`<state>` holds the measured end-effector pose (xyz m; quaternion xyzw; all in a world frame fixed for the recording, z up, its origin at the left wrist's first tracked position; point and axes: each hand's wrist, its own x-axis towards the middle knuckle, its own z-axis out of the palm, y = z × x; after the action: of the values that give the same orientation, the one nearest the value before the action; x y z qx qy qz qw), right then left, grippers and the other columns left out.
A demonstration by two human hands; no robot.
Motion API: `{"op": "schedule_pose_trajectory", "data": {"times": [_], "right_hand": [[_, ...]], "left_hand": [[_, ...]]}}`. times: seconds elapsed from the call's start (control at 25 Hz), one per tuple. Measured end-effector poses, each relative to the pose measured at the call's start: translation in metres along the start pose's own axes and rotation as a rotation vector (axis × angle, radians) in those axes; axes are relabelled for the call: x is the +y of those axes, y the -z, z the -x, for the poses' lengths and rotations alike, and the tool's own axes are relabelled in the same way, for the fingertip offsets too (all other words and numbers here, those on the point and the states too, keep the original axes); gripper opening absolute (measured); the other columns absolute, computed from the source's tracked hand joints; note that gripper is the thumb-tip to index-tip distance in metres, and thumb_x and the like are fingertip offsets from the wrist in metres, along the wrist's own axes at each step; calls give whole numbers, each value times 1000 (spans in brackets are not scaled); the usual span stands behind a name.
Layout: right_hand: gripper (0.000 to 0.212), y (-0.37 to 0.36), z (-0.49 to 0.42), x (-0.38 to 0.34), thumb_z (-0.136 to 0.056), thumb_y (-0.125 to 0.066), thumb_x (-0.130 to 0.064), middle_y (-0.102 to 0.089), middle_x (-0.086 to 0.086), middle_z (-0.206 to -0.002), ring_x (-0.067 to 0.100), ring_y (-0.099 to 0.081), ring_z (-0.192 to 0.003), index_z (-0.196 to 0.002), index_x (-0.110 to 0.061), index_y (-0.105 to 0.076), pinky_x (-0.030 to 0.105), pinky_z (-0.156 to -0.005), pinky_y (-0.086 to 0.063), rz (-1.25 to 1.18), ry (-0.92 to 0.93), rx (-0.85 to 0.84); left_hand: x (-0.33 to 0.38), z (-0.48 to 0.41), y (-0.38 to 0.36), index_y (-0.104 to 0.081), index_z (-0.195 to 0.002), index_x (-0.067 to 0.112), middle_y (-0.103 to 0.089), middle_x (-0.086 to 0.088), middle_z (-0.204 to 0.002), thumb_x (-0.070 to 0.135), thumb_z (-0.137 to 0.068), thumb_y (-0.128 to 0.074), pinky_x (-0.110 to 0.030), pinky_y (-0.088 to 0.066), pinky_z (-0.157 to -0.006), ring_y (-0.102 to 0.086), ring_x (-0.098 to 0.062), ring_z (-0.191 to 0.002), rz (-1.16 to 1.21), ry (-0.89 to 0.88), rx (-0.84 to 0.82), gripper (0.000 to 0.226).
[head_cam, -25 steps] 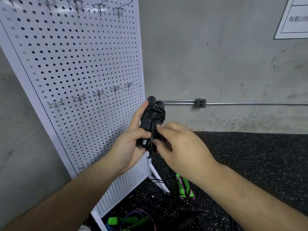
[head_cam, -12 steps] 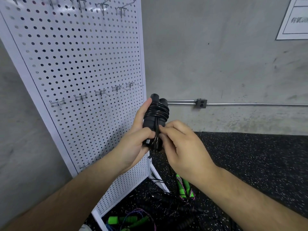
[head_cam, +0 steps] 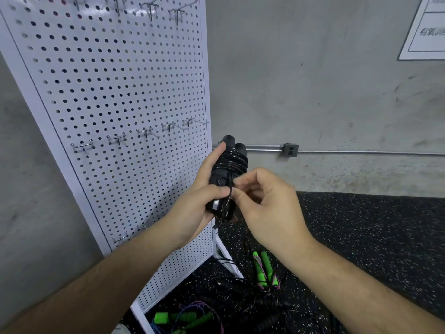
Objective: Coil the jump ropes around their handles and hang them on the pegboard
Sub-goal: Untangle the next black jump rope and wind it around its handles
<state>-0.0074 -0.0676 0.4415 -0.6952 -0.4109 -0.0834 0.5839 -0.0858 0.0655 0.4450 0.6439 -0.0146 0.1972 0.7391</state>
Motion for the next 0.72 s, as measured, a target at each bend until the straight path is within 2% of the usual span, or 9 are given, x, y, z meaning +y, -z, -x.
{"op": "schedule_pose_trajectory", "data": {"times": [0.12,0.2,0.32,0.4,0.44,0.52,0.6,0.64,0.72], "right_hand": [[27,5,-2,-4,-92,-67,-10,-73,-14,-89,2,-68,-86,-111,-28,-73,17,-80,-54,7,49,-84],[27,7,-6,-2,-92,-69,-18,-73,-14,-90,3,-66,-84,-116,-28,-74,17,-78,-52,161,123,-106],[15,7,-16,6,-91,-67,-22,-72,-5,-86,9,-63,-76,-100,-23,-79,33,-70,-54,388,264,-164],[18,7,-21,9,-91,-59,-23,-66,-1,-80,19,-61,-70,-88,-17,-76,39,-60,-52,535,389,-244],[21,8,-23,10,-91,-55,-24,-65,-1,-80,21,-61,-69,-85,-16,-74,40,-57,-51,614,454,-280],[26,11,-27,13,-89,-48,-27,-65,-2,-81,22,-62,-73,-83,-14,-70,37,-52,-51,703,595,-294],[30,12,-30,18,-88,-44,-29,-66,1,-81,24,-62,-73,-82,-11,-68,36,-50,-51,708,685,-286],[32,12,-30,20,-87,-43,-30,-66,4,-81,26,-63,-72,-82,-10,-67,37,-50,-52,706,700,-294],[32,12,-30,21,-85,-42,-30,-66,7,-79,30,-62,-65,-83,-8,-65,39,-48,-52,691,701,-289]], "left_hand": [[-1,-2,8,-38,-150,46,-60,7,-141,8,-80,-50,-38,-48,-106,-59,-15,-128,-112,23,14,80],[-6,-2,9,-39,-147,48,-57,9,-145,7,-78,-50,-40,-47,-108,-57,-15,-130,-175,58,-21,82],[-16,-2,9,-41,-146,50,-60,14,-138,3,-75,-51,-50,-40,-111,-55,-20,-122,-239,98,-88,86],[-20,-1,13,-41,-146,51,-60,15,-137,2,-74,-54,-42,-43,-106,-56,-17,-121,-270,100,-113,88],[-22,0,14,-41,-146,52,-58,15,-139,1,-75,-56,-37,-44,-105,-57,-15,-122,-287,104,-129,88],[-24,1,16,-41,-145,53,-53,13,-144,3,-75,-60,-38,-41,-109,-54,-13,-127,-312,115,-167,89],[-27,1,18,-39,-146,51,-49,20,-147,9,-73,-65,-39,-38,-113,-47,-9,-136,-347,117,-200,88],[-28,1,18,-38,-147,47,-51,22,-144,14,-71,-66,-38,-41,-111,-47,-8,-135,-362,125,-219,87],[-31,1,18,-38,-145,39,-60,20,-129,23,-70,-69,-37,-49,-100,-56,-8,-121,-405,164,-252,82]]}}
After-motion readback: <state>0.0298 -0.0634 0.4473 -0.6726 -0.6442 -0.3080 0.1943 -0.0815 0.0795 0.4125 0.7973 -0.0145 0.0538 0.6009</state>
